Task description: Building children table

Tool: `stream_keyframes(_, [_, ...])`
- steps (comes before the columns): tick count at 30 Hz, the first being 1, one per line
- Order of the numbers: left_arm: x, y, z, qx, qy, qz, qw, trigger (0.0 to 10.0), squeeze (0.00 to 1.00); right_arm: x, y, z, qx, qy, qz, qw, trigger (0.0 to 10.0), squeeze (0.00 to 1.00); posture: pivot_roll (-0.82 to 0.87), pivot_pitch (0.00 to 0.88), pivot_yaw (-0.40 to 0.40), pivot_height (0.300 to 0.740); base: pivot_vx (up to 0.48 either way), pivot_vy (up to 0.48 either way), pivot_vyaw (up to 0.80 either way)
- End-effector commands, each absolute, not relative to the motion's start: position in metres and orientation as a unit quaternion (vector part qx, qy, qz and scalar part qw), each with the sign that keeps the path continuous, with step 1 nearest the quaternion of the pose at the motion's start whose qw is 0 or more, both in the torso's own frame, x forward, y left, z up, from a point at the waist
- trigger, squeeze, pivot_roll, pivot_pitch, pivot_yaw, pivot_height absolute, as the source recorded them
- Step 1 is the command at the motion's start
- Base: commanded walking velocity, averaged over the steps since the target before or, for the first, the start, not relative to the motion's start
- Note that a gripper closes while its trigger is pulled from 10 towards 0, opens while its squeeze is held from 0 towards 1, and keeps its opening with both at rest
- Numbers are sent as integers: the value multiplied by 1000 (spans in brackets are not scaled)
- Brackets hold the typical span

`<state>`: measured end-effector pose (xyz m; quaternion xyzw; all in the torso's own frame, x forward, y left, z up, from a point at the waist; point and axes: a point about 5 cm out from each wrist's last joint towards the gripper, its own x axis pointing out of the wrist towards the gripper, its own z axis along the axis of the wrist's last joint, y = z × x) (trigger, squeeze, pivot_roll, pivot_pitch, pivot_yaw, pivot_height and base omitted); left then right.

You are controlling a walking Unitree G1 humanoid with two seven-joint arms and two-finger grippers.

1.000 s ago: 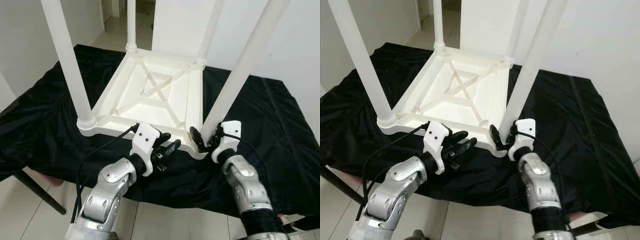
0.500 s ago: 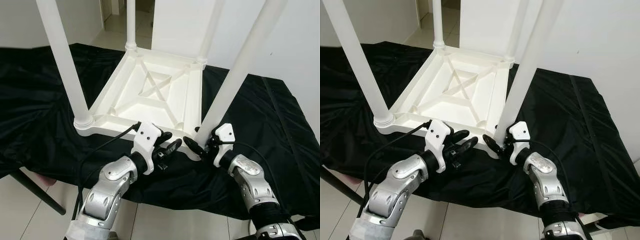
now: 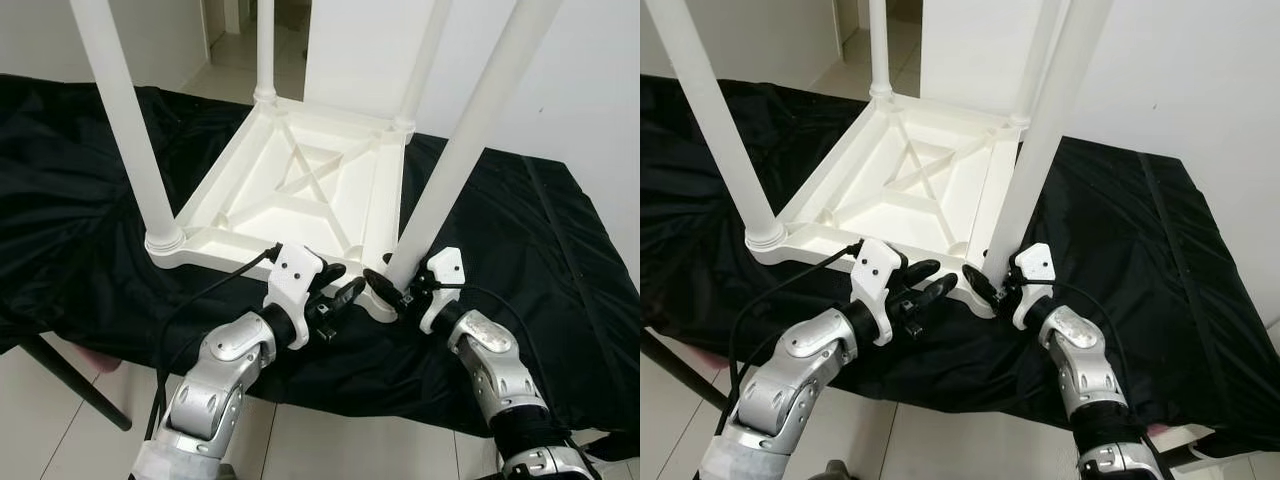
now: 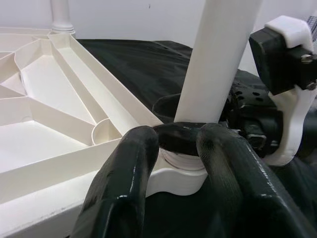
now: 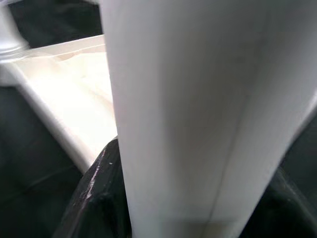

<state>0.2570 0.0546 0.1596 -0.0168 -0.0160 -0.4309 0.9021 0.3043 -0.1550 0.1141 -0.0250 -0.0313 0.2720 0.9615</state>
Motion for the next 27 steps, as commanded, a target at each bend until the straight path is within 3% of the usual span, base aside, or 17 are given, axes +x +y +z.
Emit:
stream_keyframes(1, [257,52,158,-21,-11,-421,907,10000,0,304,-163,105,-24,0,210,977,0,0,134,21,-72,740,0,0,0])
stream_keyframes(13, [257,51,157,-26,-11,-418,908,10000,0,299,-143,108,5,-17,15,1000,0,0,139,25,-90,740,0,0,0])
stream_keyframes(21, [255,50,157,-28,-11,-418,908,10000,0,296,-128,111,6,-17,43,999,0,0,140,24,-92,740,0,0,0])
stream_keyframes(22, [255,51,156,-27,-10,-417,908,10000,0,296,-129,111,0,-14,43,999,3412,239,144,19,-93,740,0,0,0])
stream_keyframes(23, [255,51,156,-27,-10,-417,909,10000,0,296,-129,111,-4,-12,42,999,3412,239,144,19,-93,740,0,0,0])
stream_keyframes(24, [256,52,157,-27,-11,-416,909,10000,0,296,-129,111,-3,-11,41,999,10000,1000,143,18,-93,740,0,0,0])
stream_keyframes(27, [256,52,157,-26,-11,-415,909,10000,0,296,-130,112,-7,-15,42,999,10000,1000,142,12,-92,740,0,0,0])
